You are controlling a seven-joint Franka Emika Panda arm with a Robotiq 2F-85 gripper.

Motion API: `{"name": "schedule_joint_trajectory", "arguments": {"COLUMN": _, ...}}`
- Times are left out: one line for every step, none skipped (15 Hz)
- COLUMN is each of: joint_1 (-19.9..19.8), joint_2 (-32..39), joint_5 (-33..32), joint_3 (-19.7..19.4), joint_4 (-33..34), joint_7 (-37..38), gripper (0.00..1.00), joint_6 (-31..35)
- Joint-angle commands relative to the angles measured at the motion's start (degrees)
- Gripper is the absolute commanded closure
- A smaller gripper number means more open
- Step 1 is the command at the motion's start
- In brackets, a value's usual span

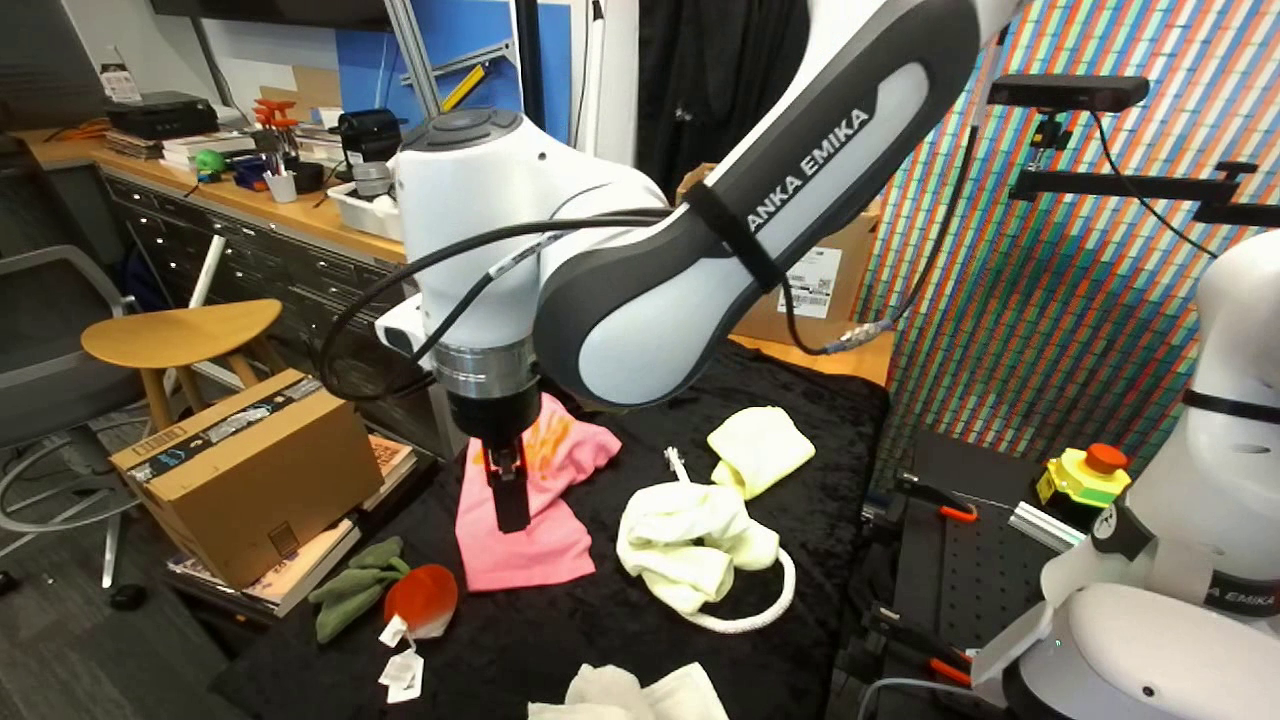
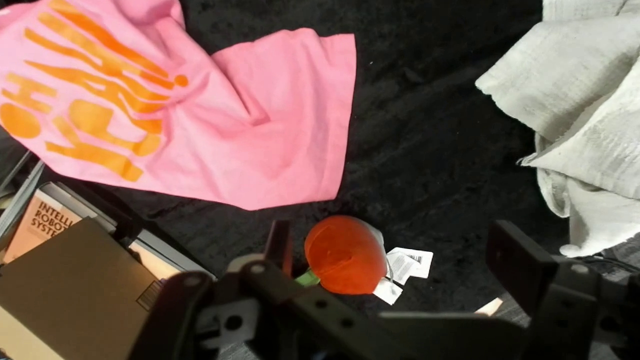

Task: Group up the objects on the table

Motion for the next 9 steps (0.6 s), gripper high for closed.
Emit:
{"name": "schedule_joint_trajectory", "arguments": {"joint_1": 2.7, "joint_2": 6.7, "joint_5": -2.0, "joint_3": -1.6, "joint_4": 9.0, "joint_7": 3.4, "gripper": 0.00, "joint_6": -4.2}}
{"name": "schedule_joint_trajectory", "arguments": {"joint_1": 3.4, "joint_2": 7.9, "joint_5": -2.3, "joint_3": -1.9, "joint_4": 10.3, "joint_7": 4.3, "gripper": 0.00, "joint_6": -4.8}}
{"name": "schedule_joint_trajectory", "arguments": {"joint_1": 4.0, "joint_2": 9.0, "joint_5": -2.6, "joint_3": -2.3, "joint_4": 11.6, "joint_7": 5.0, "gripper": 0.00, "joint_6": -5.1}}
{"name": "schedule_joint_trajectory", "arguments": {"joint_1": 4.9, "joint_2": 10.6, "joint_5": -3.1, "joint_3": -2.9, "joint_4": 13.3, "joint_7": 6.1, "gripper": 0.00, "joint_6": -5.3}}
{"name": "schedule_joint_trajectory", "arguments": {"joint_1": 5.7, "joint_2": 11.9, "joint_5": -3.6, "joint_3": -3.3, "joint_4": 14.8, "joint_7": 6.9, "gripper": 0.00, "joint_6": -5.7}}
{"name": "schedule_joint_trajectory", "arguments": {"joint_1": 6.5, "joint_2": 13.6, "joint_5": -4.3, "joint_3": -3.9, "joint_4": 16.9, "joint_7": 7.6, "gripper": 0.00, "joint_6": -6.5}}
{"name": "schedule_joint_trajectory", "arguments": {"joint_1": 7.2, "joint_2": 14.8, "joint_5": -4.7, "joint_3": -4.4, "joint_4": 18.5, "joint_7": 8.2, "gripper": 0.00, "joint_6": -7.2}}
{"name": "schedule_joint_trajectory", "arguments": {"joint_1": 7.8, "joint_2": 16.2, "joint_5": -4.9, "joint_3": -4.8, "joint_4": 20.5, "joint_7": 8.9, "gripper": 0.00, "joint_6": -8.1}}
{"name": "schedule_joint_trajectory", "arguments": {"joint_1": 8.4, "joint_2": 16.9, "joint_5": -5.1, "joint_3": -5.2, "joint_4": 22.0, "joint_7": 9.6, "gripper": 0.00, "joint_6": -8.9}}
